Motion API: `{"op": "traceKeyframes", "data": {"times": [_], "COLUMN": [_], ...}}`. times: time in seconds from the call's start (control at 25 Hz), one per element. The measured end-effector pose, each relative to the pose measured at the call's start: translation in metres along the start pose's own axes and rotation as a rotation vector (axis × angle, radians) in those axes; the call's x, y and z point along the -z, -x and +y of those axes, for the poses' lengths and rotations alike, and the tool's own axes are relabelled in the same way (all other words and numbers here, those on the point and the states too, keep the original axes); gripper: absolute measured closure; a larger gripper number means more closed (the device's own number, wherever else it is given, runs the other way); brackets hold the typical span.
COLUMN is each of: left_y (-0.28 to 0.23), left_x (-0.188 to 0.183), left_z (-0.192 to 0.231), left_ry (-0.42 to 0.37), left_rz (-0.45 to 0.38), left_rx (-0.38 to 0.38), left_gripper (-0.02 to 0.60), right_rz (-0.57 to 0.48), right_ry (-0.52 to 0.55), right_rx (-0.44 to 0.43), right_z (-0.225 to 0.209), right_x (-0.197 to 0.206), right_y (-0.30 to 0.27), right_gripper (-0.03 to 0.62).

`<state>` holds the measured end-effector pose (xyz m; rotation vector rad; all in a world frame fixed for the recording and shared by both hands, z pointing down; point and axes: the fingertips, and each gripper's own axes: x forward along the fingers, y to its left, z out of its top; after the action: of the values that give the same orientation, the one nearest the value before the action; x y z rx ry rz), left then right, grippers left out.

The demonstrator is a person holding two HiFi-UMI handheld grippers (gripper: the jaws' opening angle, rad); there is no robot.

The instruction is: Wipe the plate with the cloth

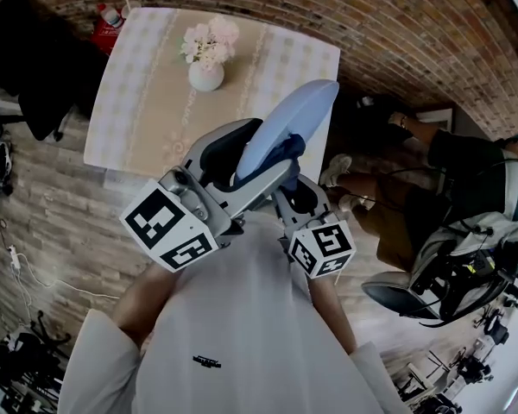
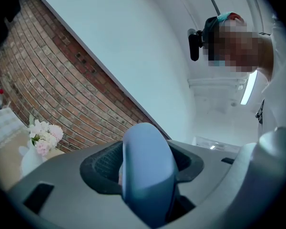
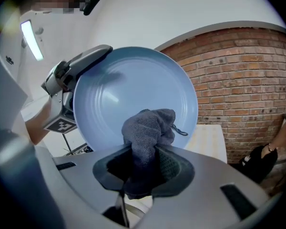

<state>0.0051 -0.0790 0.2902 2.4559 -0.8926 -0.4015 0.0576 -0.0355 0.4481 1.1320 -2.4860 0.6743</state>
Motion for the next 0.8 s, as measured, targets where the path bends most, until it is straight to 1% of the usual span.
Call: {"op": "traceKeyframes", "data": {"times": [0.12,0.2,0.44,0.6,0.8], "left_y": [0.001,0.001,0.005,0.006,0.010], "left_x": [-0.001,0.001,0.010,0.013,0.015], "left_z": [0.002,0.005,0.012,0.012,0.016], "left_ry": [0.000,-0.003,0.004,0.020,0.038], "left_rz": [-0.003,-0.002,0.008,0.012,0.008], "left_rx": [-0.009,-0.016,-0.036,-0.031,-0.041], "left_gripper": [0.316,0.316,0.316,0.316,0.316], "right_rz": [-0.004,-0.006,-0.039,-0.076,-0.135], "right_ry": [-0.020,-0.036,-0.033,-0.074,-0.095], "right_rx": [-0.046,-0.094,-0.213,-0.291,-0.333], "right_z": [0.016,0.030,0.069,0.082,0.084], "right_x": [-0.002,-0.004,-0.019,-0.035,-0.053], "right_y": [0.002,0.003,0.010,0.018,0.024], "right_gripper": [0.470,0.470,0.470,0.470,0.470]}}
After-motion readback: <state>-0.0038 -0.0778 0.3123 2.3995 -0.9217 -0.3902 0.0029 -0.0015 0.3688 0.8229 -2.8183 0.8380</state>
